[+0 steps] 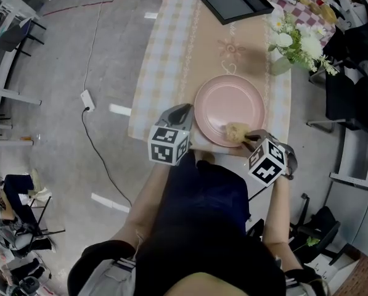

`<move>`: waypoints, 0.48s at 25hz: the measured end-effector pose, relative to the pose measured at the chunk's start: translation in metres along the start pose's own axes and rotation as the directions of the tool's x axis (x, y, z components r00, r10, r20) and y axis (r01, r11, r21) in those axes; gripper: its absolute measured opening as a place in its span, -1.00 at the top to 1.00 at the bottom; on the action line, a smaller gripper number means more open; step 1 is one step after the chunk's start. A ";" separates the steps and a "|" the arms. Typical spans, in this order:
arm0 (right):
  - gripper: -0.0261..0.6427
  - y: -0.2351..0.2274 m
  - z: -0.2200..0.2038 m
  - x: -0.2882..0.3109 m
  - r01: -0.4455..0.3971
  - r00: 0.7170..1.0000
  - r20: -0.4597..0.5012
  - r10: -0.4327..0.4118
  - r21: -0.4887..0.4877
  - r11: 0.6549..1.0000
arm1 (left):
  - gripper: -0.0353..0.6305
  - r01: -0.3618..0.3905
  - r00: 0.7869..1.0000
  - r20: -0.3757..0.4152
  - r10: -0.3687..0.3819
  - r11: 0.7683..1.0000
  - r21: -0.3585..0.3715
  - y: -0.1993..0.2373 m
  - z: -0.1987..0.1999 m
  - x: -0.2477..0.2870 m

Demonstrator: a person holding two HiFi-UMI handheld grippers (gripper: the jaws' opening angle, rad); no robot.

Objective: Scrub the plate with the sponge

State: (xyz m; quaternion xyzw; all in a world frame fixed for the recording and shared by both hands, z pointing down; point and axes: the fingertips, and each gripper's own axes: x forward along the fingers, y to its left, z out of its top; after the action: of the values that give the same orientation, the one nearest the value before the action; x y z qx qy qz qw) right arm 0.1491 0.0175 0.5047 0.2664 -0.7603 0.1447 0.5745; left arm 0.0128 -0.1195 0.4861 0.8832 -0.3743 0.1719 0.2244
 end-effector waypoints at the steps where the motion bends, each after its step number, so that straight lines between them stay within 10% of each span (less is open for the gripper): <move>1: 0.74 0.001 0.003 -0.003 -0.009 1.000 0.024 0.009 0.013 1.000 | 0.82 0.003 1.000 0.002 -0.003 1.000 0.002 -0.001 0.002 0.000; 12: 0.78 0.003 0.026 -0.036 -0.089 0.951 0.310 0.020 0.211 0.973 | 0.82 0.044 0.998 0.037 -0.045 0.998 0.043 -0.022 0.025 0.001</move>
State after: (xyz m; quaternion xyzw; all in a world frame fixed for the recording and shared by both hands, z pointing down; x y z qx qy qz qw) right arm 0.1343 0.0146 0.4629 0.3270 -0.8261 0.2017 0.4122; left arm 0.0337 -0.1197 0.4597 0.8988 -0.3551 0.1581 0.2026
